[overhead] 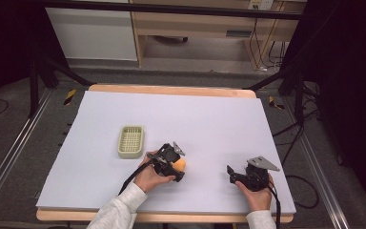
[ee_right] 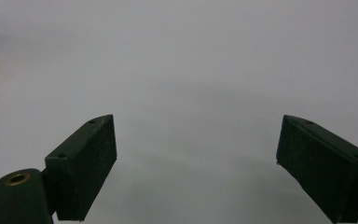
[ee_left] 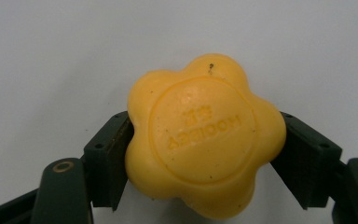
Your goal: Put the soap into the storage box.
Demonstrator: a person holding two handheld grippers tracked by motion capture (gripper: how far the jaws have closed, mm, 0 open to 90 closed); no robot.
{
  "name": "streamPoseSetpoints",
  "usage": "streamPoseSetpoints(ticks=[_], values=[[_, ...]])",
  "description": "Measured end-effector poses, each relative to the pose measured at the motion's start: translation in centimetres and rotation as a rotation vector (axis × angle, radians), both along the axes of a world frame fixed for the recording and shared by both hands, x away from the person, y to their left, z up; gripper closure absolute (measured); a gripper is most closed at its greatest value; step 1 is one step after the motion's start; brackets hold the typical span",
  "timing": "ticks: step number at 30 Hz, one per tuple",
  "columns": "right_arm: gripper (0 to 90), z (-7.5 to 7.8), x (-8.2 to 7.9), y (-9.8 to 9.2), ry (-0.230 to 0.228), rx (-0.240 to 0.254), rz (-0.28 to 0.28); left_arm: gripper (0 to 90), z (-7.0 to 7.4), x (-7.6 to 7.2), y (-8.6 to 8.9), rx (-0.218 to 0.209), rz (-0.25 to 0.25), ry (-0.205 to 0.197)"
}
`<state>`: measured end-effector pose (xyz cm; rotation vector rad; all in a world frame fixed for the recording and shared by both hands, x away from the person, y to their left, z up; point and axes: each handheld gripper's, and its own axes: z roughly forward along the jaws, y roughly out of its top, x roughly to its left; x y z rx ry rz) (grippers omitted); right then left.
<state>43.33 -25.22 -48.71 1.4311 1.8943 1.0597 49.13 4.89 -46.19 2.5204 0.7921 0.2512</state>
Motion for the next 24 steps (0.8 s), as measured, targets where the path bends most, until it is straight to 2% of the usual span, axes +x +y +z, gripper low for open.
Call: streamPoseSetpoints(ticks=[11,13,15,16,24], values=[[12.4,0.0,0.0,0.0,-0.001,-0.002,0.002,26.6,0.2,-0.1,0.2,-0.002,0.011,0.003],[12.5,0.0,0.0,0.0,-0.001,-0.002,0.001,26.7,0.7,-0.1,0.6,-0.017,0.02,0.007],[12.4,0.0,0.0,0.0,-0.001,-0.002,0.001,26.7,0.9,-0.1,0.7,-0.014,0.017,0.003],[12.4,0.0,0.0,0.0,0.0,-0.003,0.001,26.6,1.2,-0.1,0.9,-0.03,0.029,0.0],[12.4,0.0,0.0,0.0,0.001,-0.001,0.001,26.6,2.1,-0.3,2.2,-0.039,0.031,-0.002]])
